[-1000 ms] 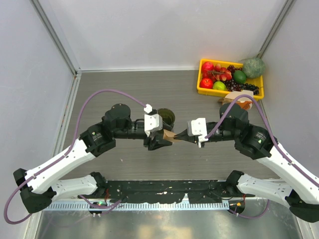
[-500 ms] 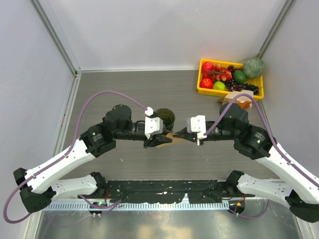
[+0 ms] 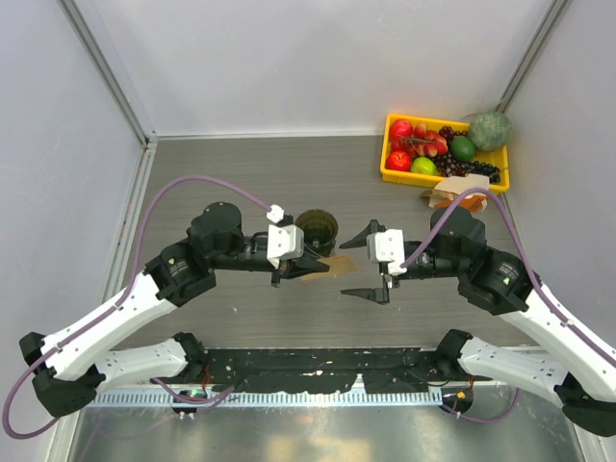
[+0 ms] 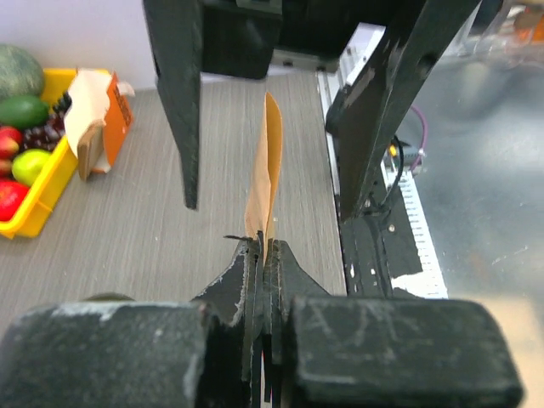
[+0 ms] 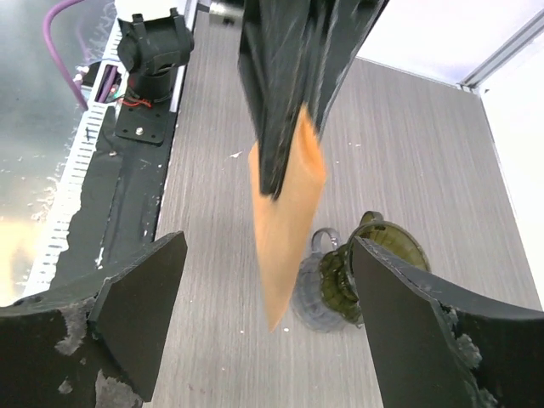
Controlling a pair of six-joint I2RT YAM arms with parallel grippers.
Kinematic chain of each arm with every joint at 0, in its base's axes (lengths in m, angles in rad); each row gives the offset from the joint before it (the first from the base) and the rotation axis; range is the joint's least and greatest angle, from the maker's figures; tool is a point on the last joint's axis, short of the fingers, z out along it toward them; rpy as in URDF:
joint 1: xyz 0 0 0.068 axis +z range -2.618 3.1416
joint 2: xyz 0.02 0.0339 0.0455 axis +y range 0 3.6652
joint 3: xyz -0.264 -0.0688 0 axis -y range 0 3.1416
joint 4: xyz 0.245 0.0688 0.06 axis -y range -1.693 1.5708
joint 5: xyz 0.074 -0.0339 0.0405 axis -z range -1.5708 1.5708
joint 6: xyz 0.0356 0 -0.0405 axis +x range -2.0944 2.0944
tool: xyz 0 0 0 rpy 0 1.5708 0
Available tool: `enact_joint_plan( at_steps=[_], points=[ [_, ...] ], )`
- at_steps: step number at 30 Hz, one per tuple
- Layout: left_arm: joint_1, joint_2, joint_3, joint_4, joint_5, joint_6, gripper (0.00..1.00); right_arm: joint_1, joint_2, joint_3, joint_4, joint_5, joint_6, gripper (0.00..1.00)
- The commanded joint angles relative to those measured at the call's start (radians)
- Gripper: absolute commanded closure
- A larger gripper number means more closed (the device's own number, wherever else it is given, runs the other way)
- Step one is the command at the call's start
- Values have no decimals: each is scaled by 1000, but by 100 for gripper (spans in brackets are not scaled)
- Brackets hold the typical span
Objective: Place the coffee filter in the dripper
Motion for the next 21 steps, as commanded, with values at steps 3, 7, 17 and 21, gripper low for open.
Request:
enact_joint_plan(
  at_steps=[3,7,17,21],
  points=[
    [25,-33,-2,151,122,-103,100,-4,-10,-50,26,-46,51,27],
    [32,-39,-9,152,139,-106,100,-4,-12,-64,28,-37,59,54],
    [49,-65,1,71,155,-80,44,-7,-26,-70,3,-43,33,95],
    [81,-110,35,-80,179,10,1,-11,-38,-75,-26,-63,8,95]
  ],
)
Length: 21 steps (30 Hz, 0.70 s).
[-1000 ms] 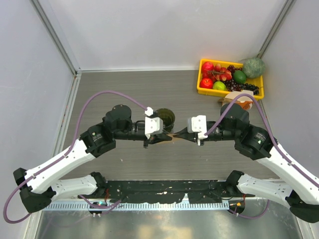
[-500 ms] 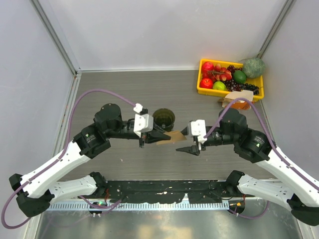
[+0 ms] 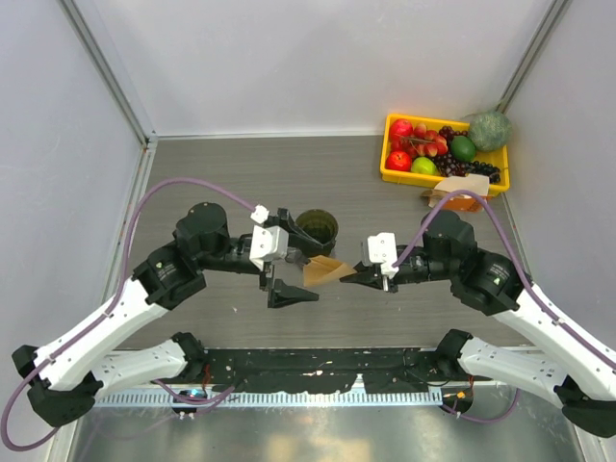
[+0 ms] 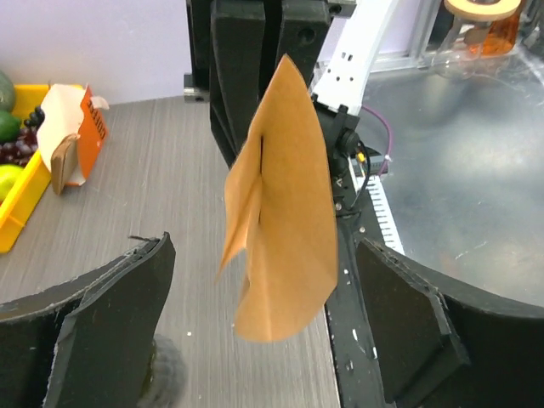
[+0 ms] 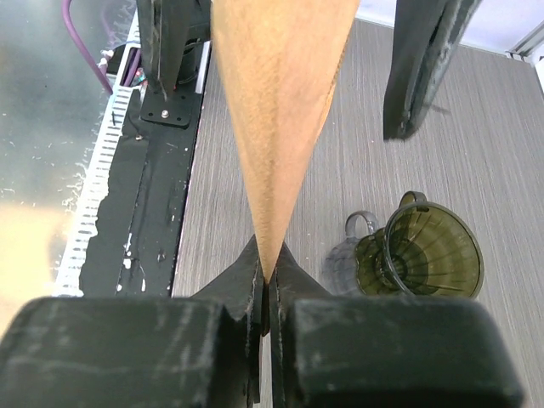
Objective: Place the coffee filter in the dripper
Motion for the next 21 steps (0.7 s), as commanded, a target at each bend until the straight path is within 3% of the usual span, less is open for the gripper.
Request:
enact_joint_plan(
  at_steps=[1,5,8,11,17,21],
  points=[
    [48,-77,57,-150,44,114,1,-8,-32,0,-26,-43,-47,95],
    [93,-114,67,-186,30,157,2,-6,-28,-2,-82,-99,-96,95],
    [90,-107,64,-173,35,157,11,-6,-15,-5,-81,-113,-98,95],
    [64,-88,64,-155,-39,128,22,-6,0,5,-72,-119,-73,95],
    [13,-64,61,-127,-65,107,24,-5,37,26,-53,-106,-30,95],
    [-13,-33,67,-112,-123,105,32,-6,48,29,-44,-117,-21,95]
  ],
)
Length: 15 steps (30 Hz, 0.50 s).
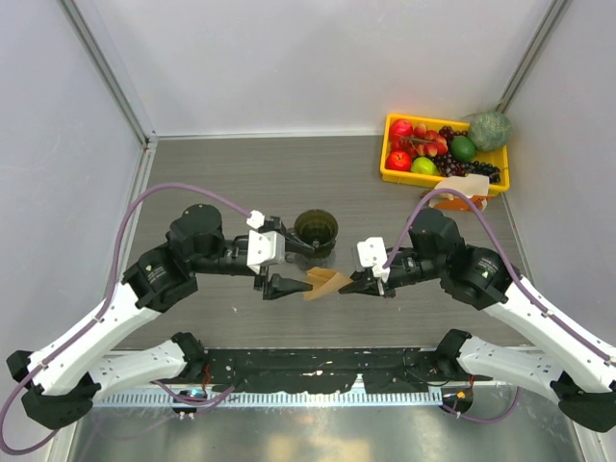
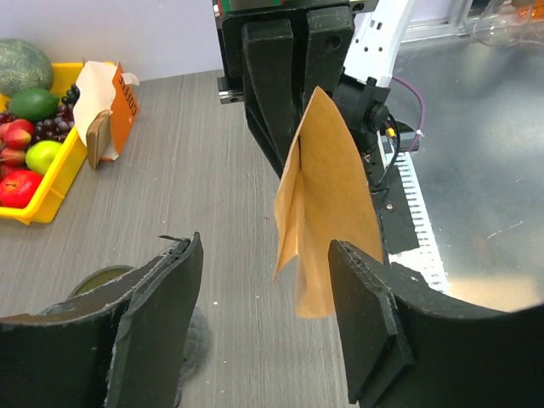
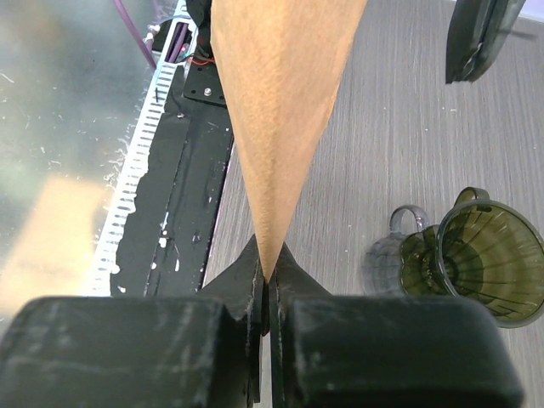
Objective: Place the coffee filter in the dripper
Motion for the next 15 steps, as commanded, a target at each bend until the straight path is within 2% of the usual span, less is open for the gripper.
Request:
enact_joint_plan(
  at_steps=[1,4,7,11,12,13,15],
  points=[
    [-26,21,36,46,-66,-9,34,-1,3,34,37,-32,25,95],
    [-43,43,42,47,-80,-2,41,0,8,42,34,-40,27,95],
    [-58,57,34,49,-51,6,52,0,8,40,44,-36,48,95],
    [-74,70,17,47,-41,15,54,2,3,42,58,-37,70,94],
    [-75,74,17,49,-43,14,57,0,1,43,55,-37,71,94],
    [-75,75,17,50,-49,6,66,0,3,45,55,-37,73,93],
    [-77,75,19,61,-80,-24,93,3,-6,49,50,-17,68,82]
  ],
)
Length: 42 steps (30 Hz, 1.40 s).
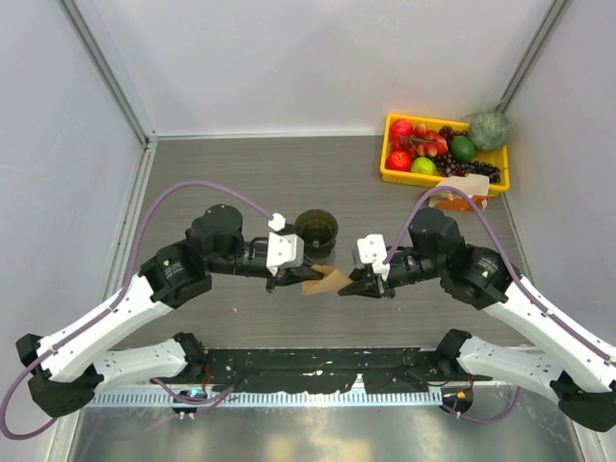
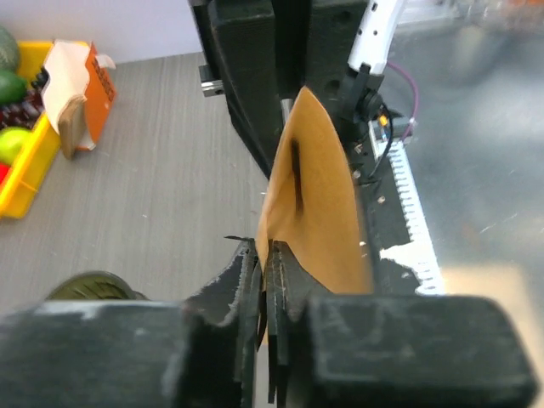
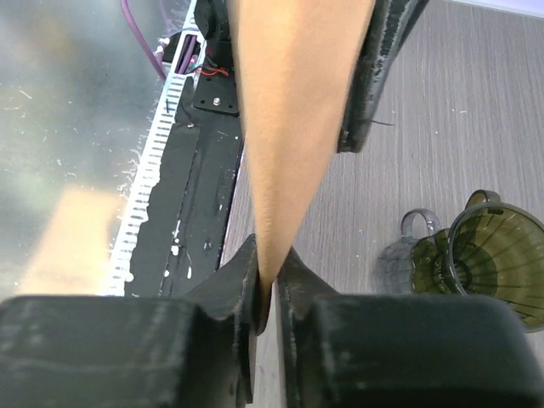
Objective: Place the coffee filter in the dripper
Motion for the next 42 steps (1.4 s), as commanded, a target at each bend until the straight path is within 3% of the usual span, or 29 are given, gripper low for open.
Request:
enact_joint_plan(
  at_steps=[1,2,3,5,7,11,16,21,31,35,36,42],
  points=[
    [-4,-2,16,60,-44,-47,100,0,-16,50,28,25,-10,64],
    [2,-7,14,67,-56,-76,100,0,-28,59,8,48,-27,56],
    [15,-15,11,82,-62,-126,100,0,-37,62,3,107,-64,37],
    [42,-25,-9,129,-76,-278,100,0,-71,61,23,214,-111,17],
    [64,-32,-30,184,-88,-393,100,2,-122,26,92,296,-162,8],
    [76,-18,-52,264,-76,-580,100,31,-154,-19,182,414,-246,3],
    [78,1,-52,297,-92,-700,100,152,-128,-34,221,572,-369,1],
    [79,7,-56,315,-89,-734,100,195,-99,-26,224,605,-423,1],
    [79,-13,-98,301,-128,-680,100,209,-80,-8,219,594,-426,27],
    [78,-12,-101,298,-141,-663,100,209,-77,6,192,571,-406,11],
    [79,-12,-104,301,-138,-662,100,209,-74,7,193,571,-402,12],
    [78,-7,-102,309,-122,-654,100,209,-77,3,193,571,-395,32]
  ],
)
